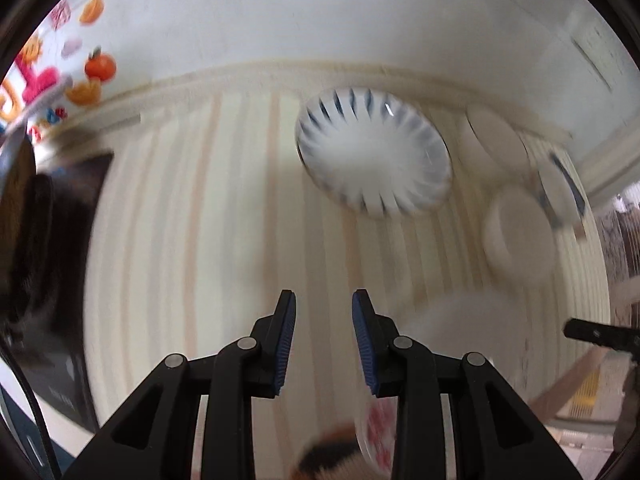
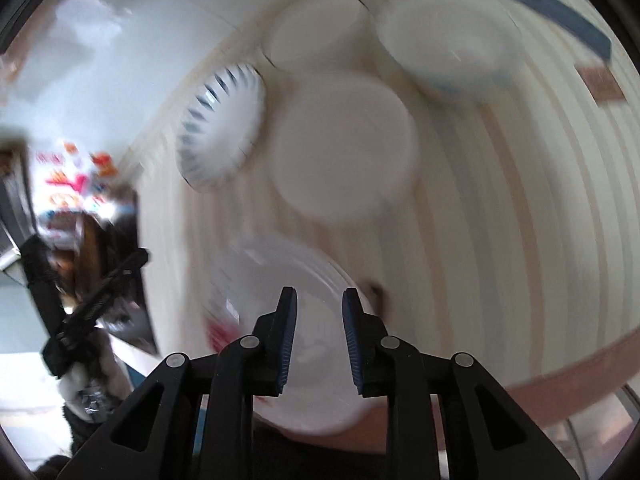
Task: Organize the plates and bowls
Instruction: 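Grasp the rim of the blue-striped plate with both grippers, then carry the blue-striped plate over and lower it onto the pink-flower plate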
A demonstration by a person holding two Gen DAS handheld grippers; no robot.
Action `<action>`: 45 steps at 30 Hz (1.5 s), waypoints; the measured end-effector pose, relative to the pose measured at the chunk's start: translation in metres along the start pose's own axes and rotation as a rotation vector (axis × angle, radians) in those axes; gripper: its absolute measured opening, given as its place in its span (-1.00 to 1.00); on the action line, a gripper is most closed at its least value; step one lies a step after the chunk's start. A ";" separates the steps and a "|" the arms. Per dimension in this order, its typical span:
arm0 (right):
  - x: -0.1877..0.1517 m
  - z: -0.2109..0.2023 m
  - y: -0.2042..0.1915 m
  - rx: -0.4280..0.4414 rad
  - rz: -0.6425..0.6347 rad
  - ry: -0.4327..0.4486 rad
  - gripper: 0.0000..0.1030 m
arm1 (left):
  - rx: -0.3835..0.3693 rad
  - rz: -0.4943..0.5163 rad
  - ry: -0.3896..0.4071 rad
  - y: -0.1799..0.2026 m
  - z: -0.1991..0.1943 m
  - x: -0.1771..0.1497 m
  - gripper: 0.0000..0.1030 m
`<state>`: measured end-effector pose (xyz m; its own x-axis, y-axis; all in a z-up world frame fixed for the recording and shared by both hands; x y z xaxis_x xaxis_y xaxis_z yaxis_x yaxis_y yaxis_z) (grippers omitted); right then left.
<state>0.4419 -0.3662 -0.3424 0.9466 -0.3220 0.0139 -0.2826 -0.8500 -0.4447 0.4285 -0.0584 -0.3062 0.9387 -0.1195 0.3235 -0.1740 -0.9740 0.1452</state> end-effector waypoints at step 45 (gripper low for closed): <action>0.131 0.100 -0.087 -0.132 -0.121 0.136 -0.74 | -0.062 0.076 -0.028 -0.005 0.081 0.117 -0.59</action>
<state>0.6061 -0.2927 -0.3914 0.9478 -0.2603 0.1842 -0.1949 -0.9300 -0.3117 0.5634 -0.0832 -0.3449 0.9300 -0.1989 0.3092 -0.2624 -0.9481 0.1795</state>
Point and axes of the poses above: each gripper's, at about its wrist camera, not at the fingertips, and z roughly the way its jaws point, y to its right, x to its top, the point moved 2 cm from there along z, roughly the way its jaws point, and after that the axes turned 2 degrees about -x, right-handed, at the moved point
